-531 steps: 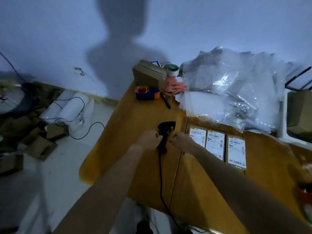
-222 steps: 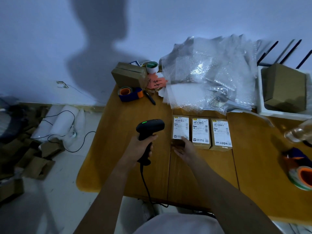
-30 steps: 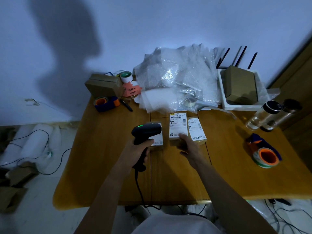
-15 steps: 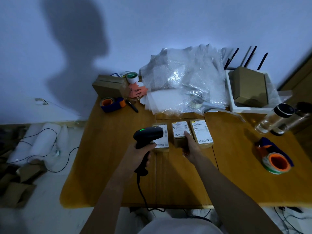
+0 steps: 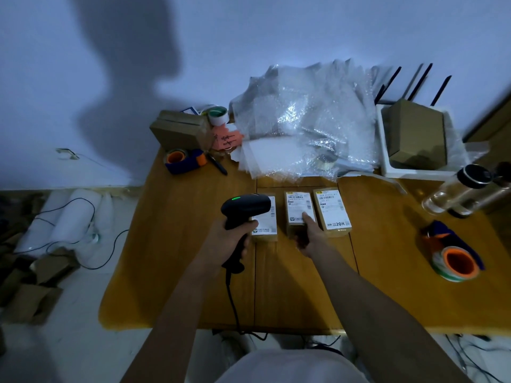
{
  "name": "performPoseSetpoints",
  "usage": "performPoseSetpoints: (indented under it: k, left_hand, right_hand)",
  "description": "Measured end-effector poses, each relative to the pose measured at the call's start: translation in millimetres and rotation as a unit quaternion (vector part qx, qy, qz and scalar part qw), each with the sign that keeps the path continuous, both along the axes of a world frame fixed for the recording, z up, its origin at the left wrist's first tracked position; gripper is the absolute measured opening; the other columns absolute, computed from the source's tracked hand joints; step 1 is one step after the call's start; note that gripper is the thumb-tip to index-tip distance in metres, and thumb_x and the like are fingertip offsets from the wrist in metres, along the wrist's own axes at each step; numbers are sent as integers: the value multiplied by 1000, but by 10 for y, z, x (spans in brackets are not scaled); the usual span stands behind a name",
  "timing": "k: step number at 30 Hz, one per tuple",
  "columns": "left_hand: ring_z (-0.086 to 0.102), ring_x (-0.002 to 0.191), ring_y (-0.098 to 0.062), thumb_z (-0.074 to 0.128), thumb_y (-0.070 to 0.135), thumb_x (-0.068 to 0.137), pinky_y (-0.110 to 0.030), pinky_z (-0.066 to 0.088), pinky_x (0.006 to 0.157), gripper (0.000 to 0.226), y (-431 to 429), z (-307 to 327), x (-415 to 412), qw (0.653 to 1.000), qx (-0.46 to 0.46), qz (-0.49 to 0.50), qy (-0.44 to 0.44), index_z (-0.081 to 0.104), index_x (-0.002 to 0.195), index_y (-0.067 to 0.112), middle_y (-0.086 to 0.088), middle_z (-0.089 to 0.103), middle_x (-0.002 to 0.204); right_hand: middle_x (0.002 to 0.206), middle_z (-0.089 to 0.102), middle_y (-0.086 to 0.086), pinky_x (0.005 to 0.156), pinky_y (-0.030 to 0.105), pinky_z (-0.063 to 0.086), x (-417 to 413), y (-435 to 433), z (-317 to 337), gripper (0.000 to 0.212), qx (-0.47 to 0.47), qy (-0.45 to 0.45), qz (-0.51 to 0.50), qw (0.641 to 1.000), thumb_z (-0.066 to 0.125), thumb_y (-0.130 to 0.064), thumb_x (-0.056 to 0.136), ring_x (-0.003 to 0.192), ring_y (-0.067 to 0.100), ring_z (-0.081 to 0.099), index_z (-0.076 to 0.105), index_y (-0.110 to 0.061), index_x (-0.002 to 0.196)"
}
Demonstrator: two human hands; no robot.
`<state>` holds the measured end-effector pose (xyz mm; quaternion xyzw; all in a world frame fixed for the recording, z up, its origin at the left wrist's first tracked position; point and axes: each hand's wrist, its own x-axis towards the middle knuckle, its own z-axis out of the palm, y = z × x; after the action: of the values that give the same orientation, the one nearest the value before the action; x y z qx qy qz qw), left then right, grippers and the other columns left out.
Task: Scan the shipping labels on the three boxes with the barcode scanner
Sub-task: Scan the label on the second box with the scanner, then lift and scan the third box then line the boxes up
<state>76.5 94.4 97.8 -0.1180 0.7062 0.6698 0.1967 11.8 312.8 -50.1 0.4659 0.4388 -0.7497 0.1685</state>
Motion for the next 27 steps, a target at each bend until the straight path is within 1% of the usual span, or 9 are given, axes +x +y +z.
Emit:
performPoseSetpoints:
  k: [2, 3, 7, 11, 14, 16, 19, 24, 27]
  left_hand:
    - [53, 49, -20, 73, 26, 91, -32, 48, 53, 23, 11, -2, -4, 1000, 1, -7, -1, 62, 84, 8, -5, 57, 61]
    - [53, 49, -20, 73, 26, 91, -32, 48, 53, 23, 16, -4, -3, 1000, 1, -11, -2, 62, 84, 8, -5, 57, 61]
    - [52, 49, -18, 74, 27, 91, -30, 48, 53, 23, -10, -11, 0, 1000, 3, -10, -9, 62, 83, 10, -4, 57, 61]
    - [52, 49, -18, 73, 27, 91, -31, 48, 53, 22, -47, -13, 20, 1000, 9, -1, -10, 63, 85, 9, -4, 57, 61]
    - [52, 49, -18, 74, 27, 91, -31, 48, 53, 21, -66, -21, 41, 1000, 6, 7, -14, 63, 83, 10, -4, 57, 60]
    - [53, 49, -18, 74, 27, 91, -31, 48, 53, 21, -75, -25, 49, 1000, 5, 8, -16, 63, 83, 11, -4, 57, 60]
    - [52, 48, -17, 73, 26, 91, -30, 47, 52, 21, -78, -34, 54, 1000, 4, 10, -17, 62, 80, 12, -4, 56, 59]
    - [52, 49, -17, 73, 26, 92, -29, 47, 52, 17, -43, -50, 66, 1000, 3, -2, -9, 64, 86, 12, -3, 57, 60]
    - [53, 49, -18, 72, 26, 92, -29, 47, 52, 18, -7, -50, 54, 1000, 1, -5, -5, 64, 89, 11, -4, 58, 61]
  right_hand:
    - [97, 67, 10, 62, 35, 48, 5, -15, -17, 56, 14, -10, 2, 1000, 78, -42, 85, 82, 25, 63, 61, -8, 127]
    - [95, 68, 9, 61, 35, 48, 1, -18, -29, 56, 22, -12, 2, 1000, 78, -42, 86, 79, 25, 63, 61, -7, 127]
    - [113, 71, 12, 56, 34, 50, -23, -38, -28, 60, 40, -19, 0, 999, 77, -46, 86, 79, 25, 66, 61, -8, 129]
    - [113, 72, 14, 58, 31, 47, -19, -24, -71, 70, 99, -41, 50, 993, 67, -66, 84, 83, 26, 67, 62, -9, 125]
    - [118, 71, 14, 65, 33, 49, 42, 5, -144, 80, 139, -58, 111, 982, 55, -78, 83, 78, 25, 67, 61, -11, 127]
    - [128, 67, 14, 79, 41, 53, 67, 26, -162, 81, 152, -54, 130, 978, 53, -78, 85, 74, 26, 66, 57, -12, 131]
    - [133, 66, 14, 95, 48, 47, 82, 59, -131, 79, 134, -44, 146, 979, 52, -74, 88, 75, 27, 66, 55, -12, 136]
    - [130, 68, 14, 103, 50, 44, 138, 128, -61, 78, 108, -24, 160, 981, 53, -74, 88, 79, 26, 66, 57, -12, 135]
    - [129, 68, 16, 96, 47, 46, 183, 184, -52, 84, 100, -16, 167, 981, 52, -79, 84, 80, 25, 65, 57, -13, 134]
